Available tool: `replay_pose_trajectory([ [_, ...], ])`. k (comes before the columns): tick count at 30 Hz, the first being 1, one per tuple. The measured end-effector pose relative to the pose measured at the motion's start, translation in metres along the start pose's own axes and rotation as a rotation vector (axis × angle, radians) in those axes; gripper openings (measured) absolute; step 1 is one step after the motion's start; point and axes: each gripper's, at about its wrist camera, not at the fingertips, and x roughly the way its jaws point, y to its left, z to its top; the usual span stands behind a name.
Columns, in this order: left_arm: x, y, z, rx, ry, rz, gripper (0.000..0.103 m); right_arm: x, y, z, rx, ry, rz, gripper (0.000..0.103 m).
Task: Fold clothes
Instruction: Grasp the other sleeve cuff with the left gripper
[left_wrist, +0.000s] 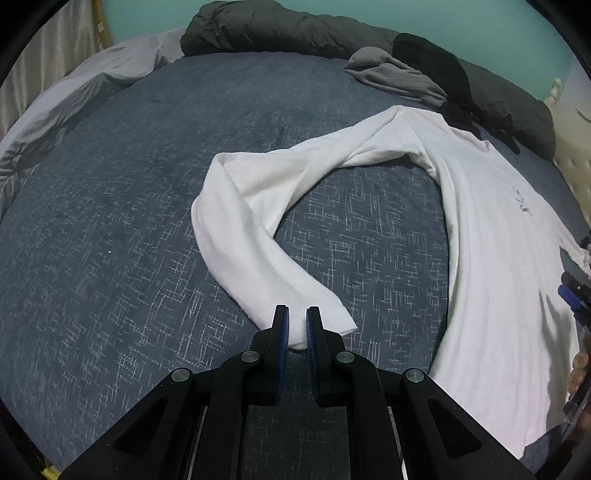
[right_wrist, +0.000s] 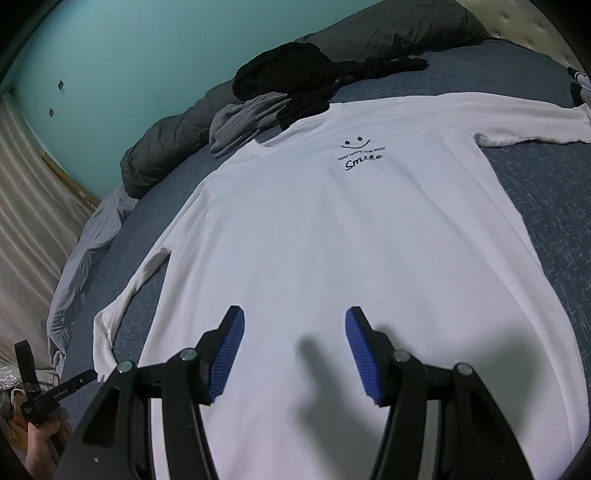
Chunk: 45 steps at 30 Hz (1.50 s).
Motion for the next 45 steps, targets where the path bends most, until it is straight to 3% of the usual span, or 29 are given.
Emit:
replay_pose_trajectory([
  [13, 0.026, 0.016, 0.004, -0.051, 0.044, -0.013, 0.01, 0.009, 0.0, 0.001, 0.012, 0.002, 0.015, 0.058],
  [28, 0.015, 0.045, 0.004, -0.116, -0.007, -0.012, 0.01, 0.012, 0.002, 0.001, 0.017, 0.006, 0.024, 0.058],
  [33, 0.018, 0.039, 0.004, -0.103, 0.006, -0.045, 0.01, 0.013, 0.002, 0.0, 0.016, 0.006, 0.026, 0.058],
  [45, 0.03, 0.038, 0.006, -0.109, 0.017, -0.04, 0.01, 0.013, 0.002, -0.001, 0.016, 0.005, 0.03, 0.058],
])
